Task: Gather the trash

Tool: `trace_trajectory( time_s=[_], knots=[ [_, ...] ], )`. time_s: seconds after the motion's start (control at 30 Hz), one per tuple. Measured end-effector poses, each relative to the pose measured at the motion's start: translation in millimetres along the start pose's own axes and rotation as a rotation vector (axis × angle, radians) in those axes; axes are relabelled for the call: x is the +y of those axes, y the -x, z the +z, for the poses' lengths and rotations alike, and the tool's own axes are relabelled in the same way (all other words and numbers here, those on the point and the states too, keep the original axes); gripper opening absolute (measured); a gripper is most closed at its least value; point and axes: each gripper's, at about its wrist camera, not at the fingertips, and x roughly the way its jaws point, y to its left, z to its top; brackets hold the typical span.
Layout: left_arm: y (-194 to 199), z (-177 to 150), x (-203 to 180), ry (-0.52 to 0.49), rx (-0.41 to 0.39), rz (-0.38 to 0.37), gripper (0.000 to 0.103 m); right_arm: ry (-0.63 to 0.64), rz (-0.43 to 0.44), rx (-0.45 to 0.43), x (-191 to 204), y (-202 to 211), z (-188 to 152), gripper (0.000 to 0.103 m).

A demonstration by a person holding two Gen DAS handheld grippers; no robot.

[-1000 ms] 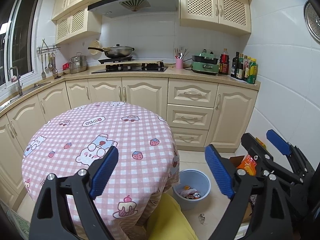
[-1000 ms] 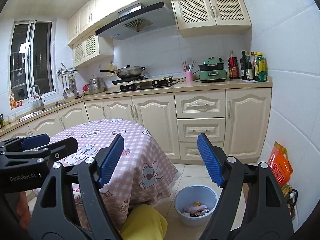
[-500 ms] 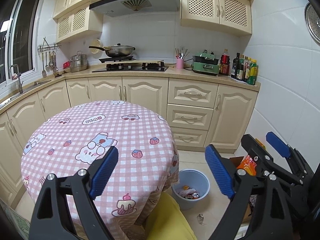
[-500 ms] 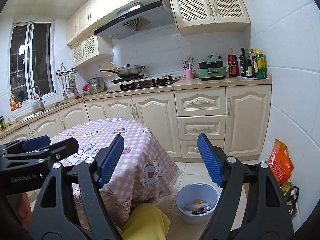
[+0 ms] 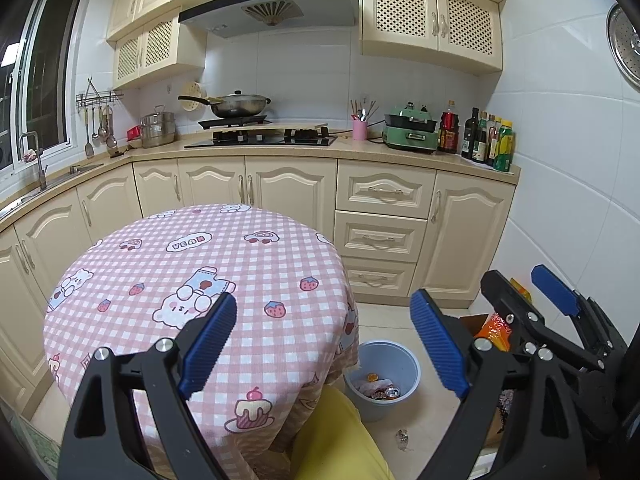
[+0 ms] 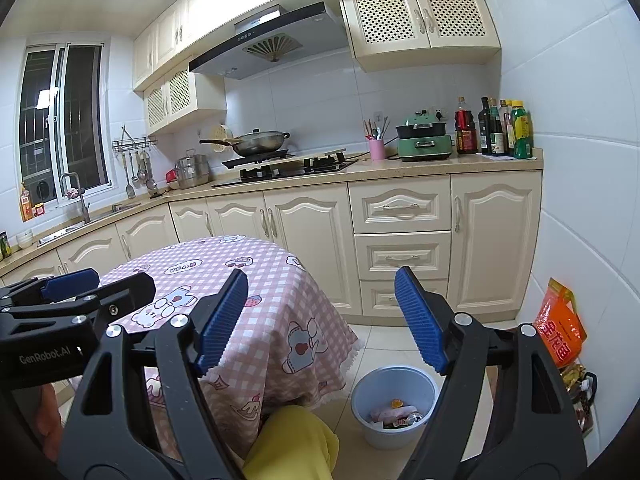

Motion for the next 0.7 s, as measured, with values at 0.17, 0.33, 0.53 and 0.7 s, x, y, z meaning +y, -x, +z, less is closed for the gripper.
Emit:
trace_trajectory(
  time_s=[0.17, 0.33, 0.53, 0.7],
  knots=[
    [0.4, -0.1, 0.7, 0.001, 0.001, 0.003, 0.087, -0.001, 0.003, 0.001, -0.3, -0.8, 1.0, 0.075],
    [1.1, 0.1, 1.2, 0.0, -0.001, 0.004, 0.087, -0.001, 0.002, 0.0, -0.6, -0.2, 0.9, 0.075],
    [0.9, -0.6, 2.4, -0.003, 0.004, 0.005, 0.087, -0.001, -0.003, -0.002, 0.1, 2.2, 2.1, 0.075],
    [1.6, -1.3, 3.8, -0.001, 0.004, 0.005, 0.087, 0.0, -0.001, -0.002, -0.7, 3.0, 2.9, 0.075]
  ],
)
